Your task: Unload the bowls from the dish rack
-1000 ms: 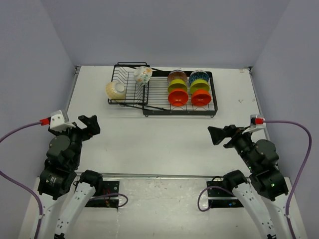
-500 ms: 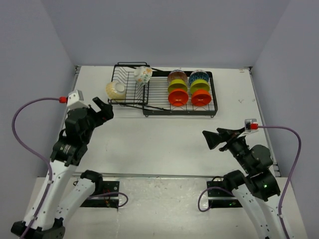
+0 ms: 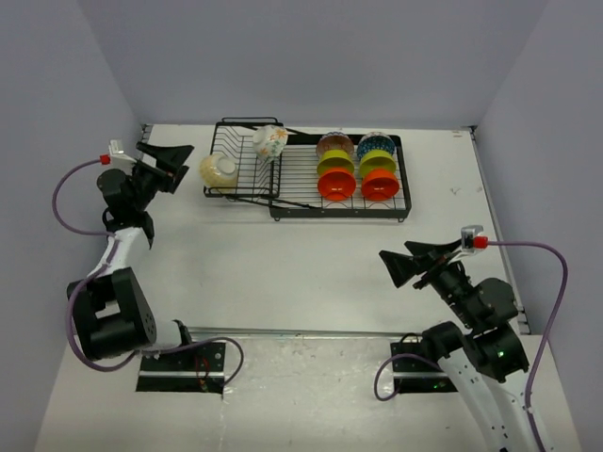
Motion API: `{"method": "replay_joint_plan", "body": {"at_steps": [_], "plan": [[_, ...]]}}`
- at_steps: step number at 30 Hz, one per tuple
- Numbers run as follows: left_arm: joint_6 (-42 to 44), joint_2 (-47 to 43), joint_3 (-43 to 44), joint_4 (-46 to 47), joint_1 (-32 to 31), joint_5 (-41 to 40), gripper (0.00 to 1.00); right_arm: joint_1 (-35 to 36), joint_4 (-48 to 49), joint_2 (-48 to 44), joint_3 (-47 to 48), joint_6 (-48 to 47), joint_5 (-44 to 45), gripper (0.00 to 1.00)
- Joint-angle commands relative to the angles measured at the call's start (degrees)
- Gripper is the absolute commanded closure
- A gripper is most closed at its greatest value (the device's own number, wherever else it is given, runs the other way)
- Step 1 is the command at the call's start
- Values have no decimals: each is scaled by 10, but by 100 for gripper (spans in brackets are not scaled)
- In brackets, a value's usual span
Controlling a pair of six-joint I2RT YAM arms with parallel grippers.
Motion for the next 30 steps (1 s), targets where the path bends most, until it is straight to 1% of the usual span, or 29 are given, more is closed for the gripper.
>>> {"method": "replay_joint_plan", "body": {"at_steps": [1, 3, 4, 5, 7, 12, 13, 14, 15, 17, 23, 25, 30], "plan": [[-53, 10, -10, 225, 0, 90, 0, 3, 31, -6, -6, 1, -26, 1], [-46, 45, 1, 235, 2, 84, 0, 3, 29, -10, -4, -1, -32, 1], [-56, 58, 1, 244, 7, 84, 0, 3, 29, -13, -5, -2, -35, 1], [-67, 82, -2, 283, 8, 82, 0, 2, 30, -16, -7, -2, -37, 1], [-94, 102, -14, 321, 14, 80, 0, 3, 29, -24, -6, -3, -38, 1], [-96, 147, -24, 356, 21, 67, 0, 3, 33, -40, -8, -5, -42, 1], [-115, 170, -25, 374, 21, 69, 0, 3, 35, -42, -11, -6, -44, 1], [-128, 182, -31, 425, 24, 72, 0, 3, 36, -42, -11, -8, -44, 1], [-149, 193, -33, 448, 25, 72, 0, 3, 35, -42, -11, -7, -44, 1], [-166, 218, -39, 502, 27, 69, 0, 2, 34, -39, -11, -8, -44, 1], [-175, 279, -34, 534, 27, 77, 0, 3, 41, -31, -18, -7, -53, 1], [-188, 299, -34, 560, 26, 79, 0, 3, 41, -30, -20, -8, -54, 1], [-211, 344, -26, 583, 26, 90, 2, 3, 48, -23, -22, -9, -56, 1]]}}
